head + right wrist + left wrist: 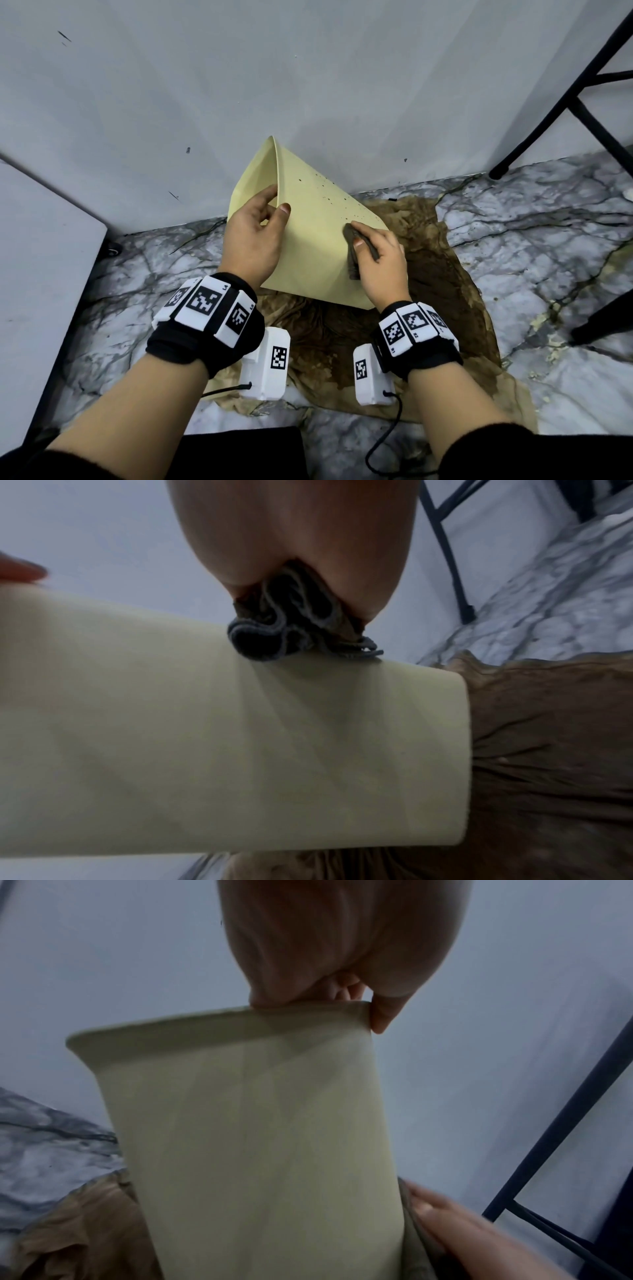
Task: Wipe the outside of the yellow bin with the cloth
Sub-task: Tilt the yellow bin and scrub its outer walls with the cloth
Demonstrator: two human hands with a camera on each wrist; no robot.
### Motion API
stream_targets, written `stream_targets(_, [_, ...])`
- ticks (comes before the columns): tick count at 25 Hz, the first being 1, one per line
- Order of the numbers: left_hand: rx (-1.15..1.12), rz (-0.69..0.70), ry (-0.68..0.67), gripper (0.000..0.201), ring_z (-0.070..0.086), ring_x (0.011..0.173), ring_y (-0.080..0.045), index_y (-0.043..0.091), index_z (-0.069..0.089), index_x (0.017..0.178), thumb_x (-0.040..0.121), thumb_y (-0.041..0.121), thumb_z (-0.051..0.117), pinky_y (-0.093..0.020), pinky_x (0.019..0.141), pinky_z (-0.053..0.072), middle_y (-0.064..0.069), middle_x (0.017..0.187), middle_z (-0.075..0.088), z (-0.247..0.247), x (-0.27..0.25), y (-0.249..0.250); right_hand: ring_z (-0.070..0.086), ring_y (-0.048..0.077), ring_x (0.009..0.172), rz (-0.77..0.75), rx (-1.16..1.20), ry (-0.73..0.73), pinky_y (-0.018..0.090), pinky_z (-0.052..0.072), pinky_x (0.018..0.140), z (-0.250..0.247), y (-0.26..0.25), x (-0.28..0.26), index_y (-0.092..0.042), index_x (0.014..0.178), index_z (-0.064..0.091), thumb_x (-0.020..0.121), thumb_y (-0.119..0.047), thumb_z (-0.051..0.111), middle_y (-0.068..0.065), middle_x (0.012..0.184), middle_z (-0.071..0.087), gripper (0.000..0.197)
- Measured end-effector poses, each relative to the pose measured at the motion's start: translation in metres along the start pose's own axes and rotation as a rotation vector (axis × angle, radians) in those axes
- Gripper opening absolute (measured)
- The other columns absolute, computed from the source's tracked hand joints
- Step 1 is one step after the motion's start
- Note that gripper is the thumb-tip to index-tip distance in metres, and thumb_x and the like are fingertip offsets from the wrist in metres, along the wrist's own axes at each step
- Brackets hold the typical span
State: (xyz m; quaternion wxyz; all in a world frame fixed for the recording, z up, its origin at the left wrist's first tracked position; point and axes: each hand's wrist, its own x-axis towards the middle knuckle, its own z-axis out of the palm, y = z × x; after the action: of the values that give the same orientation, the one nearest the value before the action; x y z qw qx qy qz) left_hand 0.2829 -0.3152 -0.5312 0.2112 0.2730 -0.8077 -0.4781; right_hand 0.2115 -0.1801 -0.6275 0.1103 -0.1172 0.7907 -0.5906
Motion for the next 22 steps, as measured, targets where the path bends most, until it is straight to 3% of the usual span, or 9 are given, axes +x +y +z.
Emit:
stream_targets(2, [0.007, 0.003, 0.008, 0.037, 0.055, 0.081, -0.004, 0.014, 0.049, 0.128, 0.091, 0.019, 0.049, -0.019, 0.087, 0.04, 0.009, 0.069, 0.052, -0.001, 0.001, 0.0, 0.041, 0.017, 0.114, 0.075, -0.002, 0.031, 0.018, 0.027, 0.096, -0.005, 0.017, 0.004, -0.029, 0.114, 0.061, 0.09, -0.022, 0.05, 0.002, 0.116, 0.053, 0.028])
stream_targets(5, [-0.004, -0.003, 0.01, 0.036, 0.053, 0.078, 0.001, 0.014, 0.049, 0.127, 0.091, 0.018, 0.049, -0.015, 0.082, 0.039, 0.01, 0.069, 0.051, 0.0, 0.002, -0.002, 0.045, 0.029, 0.117, 0.175, 0.006, 0.092, 0.038, 0.034, 0.107, -0.012, 0.04, 0.013, -0.027, 0.113, 0.062, 0.089, -0.022, 0.051, 0.007, 0.12, 0.053, 0.027])
stream_targets(11, [0.001, 0.01, -0.004, 0.038, 0.054, 0.073, 0.001, 0.015, 0.05, 0.128, 0.091, 0.02, 0.05, -0.015, 0.079, 0.041, 0.01, 0.068, 0.05, 0.0, 0.005, -0.002, 0.043, 0.034, 0.12, 0.346, -0.007, 0.142, 0.042, 0.033, 0.108, -0.019, 0.052, 0.016, -0.027, 0.116, 0.059, 0.09, -0.023, 0.048, 0.009, 0.126, 0.049, 0.029])
stream_targets(14, [0.036, 0.028, -0.034, 0.035, 0.053, 0.063, 0.009, 0.02, 0.052, 0.126, 0.09, 0.022, 0.05, -0.006, 0.069, 0.041, 0.011, 0.067, 0.051, 0.0, 0.005, -0.003, 0.043, 0.032, 0.118, 0.272, 0.003, 0.117, 0.036, 0.034, 0.105, -0.005, 0.023, 0.012, -0.025, 0.116, 0.06, 0.089, -0.022, 0.049, 0.009, 0.124, 0.05, 0.029])
stream_targets(16, [0.051, 0.038, -0.051, 0.035, 0.051, 0.061, 0.007, 0.023, 0.053, 0.125, 0.09, 0.023, 0.051, -0.008, 0.066, 0.041, 0.011, 0.066, 0.05, 0.003, 0.005, -0.001, 0.045, 0.03, 0.116, 0.147, 0.063, 0.089, 0.037, 0.035, 0.105, 0.01, -0.01, 0.009, -0.025, 0.114, 0.061, 0.089, -0.022, 0.051, 0.008, 0.12, 0.052, 0.027])
stream_targets(19, [0.048, 0.04, -0.025, 0.036, 0.049, 0.056, 0.004, 0.018, 0.052, 0.125, 0.09, 0.02, 0.052, -0.01, 0.063, 0.04, 0.01, 0.064, 0.05, 0.007, 0.004, 0.001, 0.05, 0.026, 0.11, -0.112, 0.106, 0.054, 0.038, 0.036, 0.103, 0.028, -0.062, 0.002, -0.023, 0.112, 0.063, 0.087, -0.018, 0.054, 0.008, 0.113, 0.056, 0.027])
stream_targets(22, [0.067, 0.039, 0.005, 0.037, 0.047, 0.051, 0.008, 0.015, 0.052, 0.126, 0.089, 0.018, 0.052, -0.002, 0.058, 0.038, 0.01, 0.063, 0.049, 0.007, 0.004, 0.001, 0.048, 0.025, 0.111, -0.19, 0.118, -0.012, 0.035, 0.035, 0.103, 0.033, -0.079, 0.0, -0.023, 0.114, 0.061, 0.087, -0.016, 0.052, 0.007, 0.113, 0.057, 0.029])
